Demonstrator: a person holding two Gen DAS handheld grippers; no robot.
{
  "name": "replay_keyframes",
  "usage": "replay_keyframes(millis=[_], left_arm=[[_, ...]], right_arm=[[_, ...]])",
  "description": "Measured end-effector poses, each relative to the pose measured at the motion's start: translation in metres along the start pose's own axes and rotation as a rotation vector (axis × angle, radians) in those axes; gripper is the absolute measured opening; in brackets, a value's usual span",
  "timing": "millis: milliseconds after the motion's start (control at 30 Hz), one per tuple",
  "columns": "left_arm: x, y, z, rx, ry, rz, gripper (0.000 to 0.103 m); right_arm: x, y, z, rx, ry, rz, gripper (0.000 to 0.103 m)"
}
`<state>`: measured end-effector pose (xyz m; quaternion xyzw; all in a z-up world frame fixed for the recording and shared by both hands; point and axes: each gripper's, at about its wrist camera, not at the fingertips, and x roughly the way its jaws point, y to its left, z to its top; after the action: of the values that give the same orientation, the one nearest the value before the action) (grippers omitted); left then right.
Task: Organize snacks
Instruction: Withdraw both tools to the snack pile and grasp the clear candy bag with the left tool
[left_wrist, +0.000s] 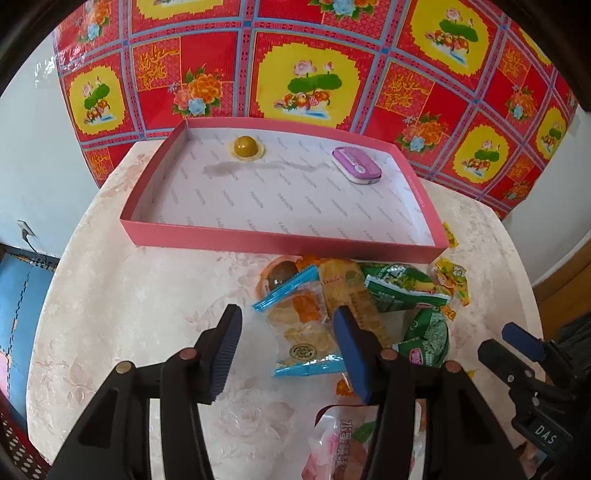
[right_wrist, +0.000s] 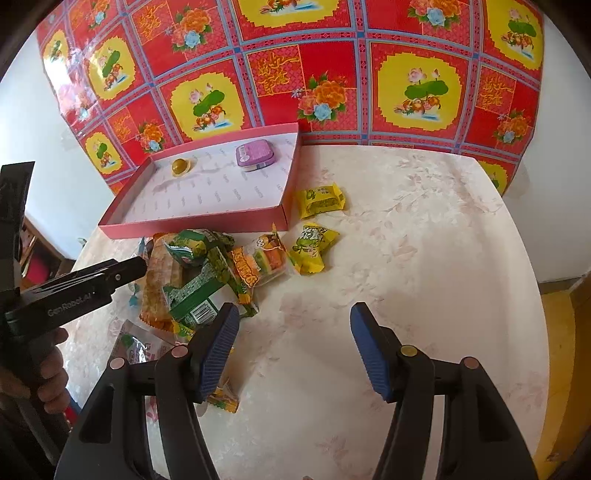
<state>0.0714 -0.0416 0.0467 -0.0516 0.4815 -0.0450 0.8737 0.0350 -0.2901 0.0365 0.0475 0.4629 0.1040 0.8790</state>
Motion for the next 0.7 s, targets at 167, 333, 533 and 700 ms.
replay_keyframes(millis=[167, 333, 533, 700], left_arm=[[0.005, 0.003, -0.004, -0.019, 0.007, -0.034, 0.057], [0.005, 0.001, -0.01, -0.014, -0.015, -0.035, 0.057], [0.003, -0.005, -0.014, 0.011, -0.05, -0.05, 0.04], [0.005, -0.009, -0.012, 0.018, -0.059, -0.076, 0.037]], right_arm=[[0.003, 0.002, -0.001, -0.002, 0.006, 0.005, 0.064], [0.006, 0.005, -0.002, -0.006, 0.014, 0.006, 0.064], [0.008, 0.007, -0.002, -0.008, 0.019, 0.001, 0.064], [0.011, 0.006, -0.003, -0.001, 0.026, -0.001, 0.064]])
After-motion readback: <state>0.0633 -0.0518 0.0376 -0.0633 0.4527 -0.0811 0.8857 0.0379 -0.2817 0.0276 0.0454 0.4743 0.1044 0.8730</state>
